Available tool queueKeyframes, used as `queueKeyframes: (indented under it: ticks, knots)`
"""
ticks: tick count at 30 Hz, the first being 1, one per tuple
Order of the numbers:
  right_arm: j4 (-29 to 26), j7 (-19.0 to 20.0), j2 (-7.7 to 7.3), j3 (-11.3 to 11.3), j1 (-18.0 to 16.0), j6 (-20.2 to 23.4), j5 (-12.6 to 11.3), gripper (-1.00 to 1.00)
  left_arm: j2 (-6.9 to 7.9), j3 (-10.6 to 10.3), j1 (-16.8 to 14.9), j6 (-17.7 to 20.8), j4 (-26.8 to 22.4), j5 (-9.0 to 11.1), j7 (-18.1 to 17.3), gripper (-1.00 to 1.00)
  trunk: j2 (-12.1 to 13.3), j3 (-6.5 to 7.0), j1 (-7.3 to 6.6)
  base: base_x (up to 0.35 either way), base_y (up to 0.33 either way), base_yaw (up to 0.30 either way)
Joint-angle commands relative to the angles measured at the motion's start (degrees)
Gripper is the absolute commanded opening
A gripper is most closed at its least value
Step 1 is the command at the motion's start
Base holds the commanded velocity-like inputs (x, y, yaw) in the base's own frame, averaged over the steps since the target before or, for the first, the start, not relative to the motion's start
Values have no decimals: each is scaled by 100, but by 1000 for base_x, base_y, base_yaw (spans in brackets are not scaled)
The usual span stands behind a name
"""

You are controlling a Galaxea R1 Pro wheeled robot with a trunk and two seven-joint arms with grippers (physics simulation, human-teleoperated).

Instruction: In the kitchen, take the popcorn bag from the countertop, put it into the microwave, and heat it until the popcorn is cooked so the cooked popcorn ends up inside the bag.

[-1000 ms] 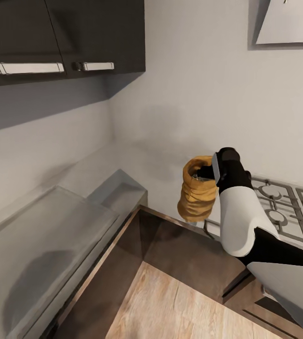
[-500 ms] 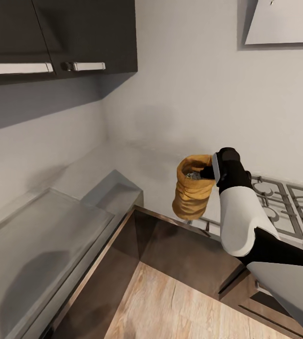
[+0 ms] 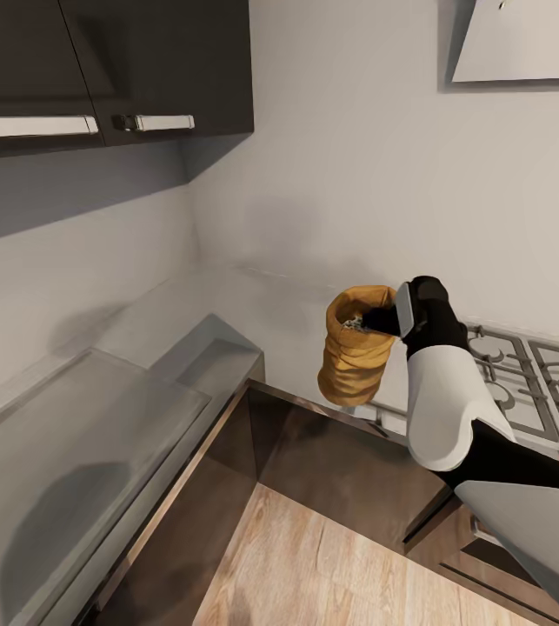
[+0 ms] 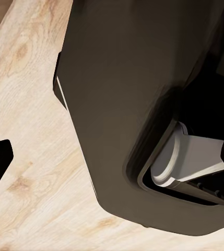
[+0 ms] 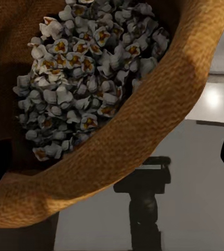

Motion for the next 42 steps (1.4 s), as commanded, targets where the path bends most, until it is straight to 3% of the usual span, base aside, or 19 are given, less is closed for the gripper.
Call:
queueKeyframes:
  ticks: [1,4,8,15,18,24,29,32,35,42]
  knots:
    - [-5,-14,7,-33,-7,12,-29,100,-2,5,-2,-16,-2,22,12,100,-6,-7,1,0,0,0]
    - [-4,-11,7,-200,-9,12,-55,100,-2,1,-2,-16,-2,22,12,100,-6,-7,1,0,0,0]
    - [105,-107,-36,-147,44,12,91,100,-55,26,-2,-13,7,22,-22,100,-6,-7,1,0,0,0]
    - [-122,-36,-247,81,44,12,355,100,-40,23,-2,-7,-4,22,-23,100,-6,-7,1,0,0,0]
    - [-219,-28,-255,178,43,9,441,100,-38,12,-2,-7,1,10,-23,100,-6,-7,1,52,0,0]
    - [-412,-20,-233,371,45,8,396,100,-37,-9,-2,-8,4,-13,-27,100,-6,-7,1,239,0,0]
    - [-393,-6,-251,392,45,6,405,100,-37,-11,-2,-9,-1,-9,-23,100,-6,-7,1,104,0,0]
    - [-300,-8,-383,392,47,12,415,100,-37,-11,-2,-7,0,-5,-23,100,-6,-7,1,9,0,0]
    - [-271,-8,-630,392,161,12,415,100,-37,-11,-2,-7,0,-5,-23,100,-6,-7,1,1,0,0]
    - [-152,0,-651,392,415,9,379,100,-37,-11,-2,-7,4,3,-23,100,-6,-7,1,0,0,0]
